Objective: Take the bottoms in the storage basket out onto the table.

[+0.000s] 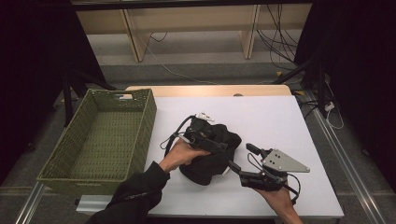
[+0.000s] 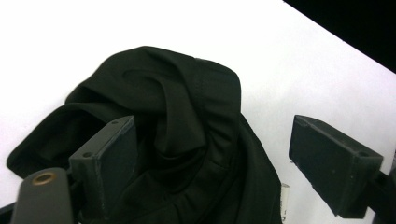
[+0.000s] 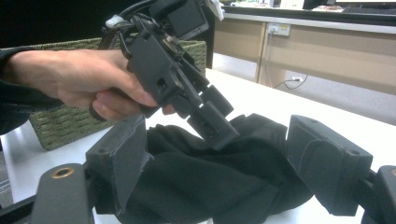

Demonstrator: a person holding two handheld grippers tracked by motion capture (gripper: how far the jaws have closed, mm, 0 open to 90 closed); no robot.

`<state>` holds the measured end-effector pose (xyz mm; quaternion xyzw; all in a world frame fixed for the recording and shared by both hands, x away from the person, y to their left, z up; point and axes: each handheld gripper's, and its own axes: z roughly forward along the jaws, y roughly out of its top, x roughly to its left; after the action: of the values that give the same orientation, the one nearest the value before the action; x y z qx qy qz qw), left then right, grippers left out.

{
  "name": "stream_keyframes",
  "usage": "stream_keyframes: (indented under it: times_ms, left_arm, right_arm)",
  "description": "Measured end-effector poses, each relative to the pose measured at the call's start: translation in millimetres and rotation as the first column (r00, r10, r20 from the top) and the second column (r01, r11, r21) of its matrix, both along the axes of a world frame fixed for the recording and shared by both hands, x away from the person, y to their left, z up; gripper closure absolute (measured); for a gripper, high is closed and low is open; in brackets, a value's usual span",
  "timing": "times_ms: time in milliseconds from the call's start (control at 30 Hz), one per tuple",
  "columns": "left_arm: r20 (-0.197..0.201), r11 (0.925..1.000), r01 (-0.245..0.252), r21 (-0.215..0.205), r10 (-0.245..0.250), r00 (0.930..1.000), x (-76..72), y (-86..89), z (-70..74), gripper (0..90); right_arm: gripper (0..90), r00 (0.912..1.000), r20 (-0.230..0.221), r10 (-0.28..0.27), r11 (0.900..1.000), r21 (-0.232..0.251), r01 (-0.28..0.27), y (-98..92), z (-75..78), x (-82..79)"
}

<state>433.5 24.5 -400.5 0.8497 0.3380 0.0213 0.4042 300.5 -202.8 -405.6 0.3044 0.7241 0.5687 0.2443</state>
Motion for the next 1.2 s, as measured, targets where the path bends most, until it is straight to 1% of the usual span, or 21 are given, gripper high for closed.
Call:
stream_keyframes:
  times_ms: [333, 533, 600, 667, 833, 933, 1200]
  left_arm:
    - [0.009, 0.9997, -0.022, -0.011, 0.022, 0.9997, 0.7, 7.6, 7.7, 15.3]
    - [0.023, 0.9986, -0.04, -0.035, 0.04, 0.9989, 0.3, 12.3, 12.1, 15.1]
    - [0.024, 0.9985, -0.041, -0.038, 0.042, 0.9988, 0.1, 13.3, 12.5, 15.1]
    - [0.026, 0.9988, -0.038, -0.032, 0.039, 0.9989, -0.5, 14.0, 12.4, 15.1]
    - [0.034, 0.9977, -0.045, -0.05, 0.047, 0.9983, -2.1, 15.3, 13.2, 15.0]
    - [0.045, 0.9971, -0.046, -0.062, 0.048, 0.9978, -2.4, 18.0, 15.2, 15.0]
    - [0.058, 0.9937, -0.059, -0.095, 0.064, 0.9962, -3.2, 26.0, 19.4, 14.9]
  right_arm:
    - [21.9, 1.0, -0.001, -0.001, 1.0, 0.0, 0.001, 0.0, 0.2, -0.3]
    - [21.9, 1.0, 0.001, -0.001, 1.0, 0.0, 0.001, 0.0, 0.2, -0.2]
    - [21.9, 1.0, 0.002, 0.0, 1.0, 0.002, 0.0, 0.0, 0.1, -0.1]
    - [21.9, 1.0, 0.001, 0.0, 1.0, 0.001, 0.0, -0.2, 0.2, -0.2]
    - [21.9, 1.0, -0.001, -0.003, 1.0, 0.005, 0.003, -0.4, 0.4, -0.3]
    - [21.9, 1.0, -0.001, -0.004, 1.0, 0.006, 0.004, -0.5, 0.4, -0.3]
    - [21.9, 1.0, -0.001, -0.003, 1.0, 0.005, 0.003, -0.3, 0.5, -0.3]
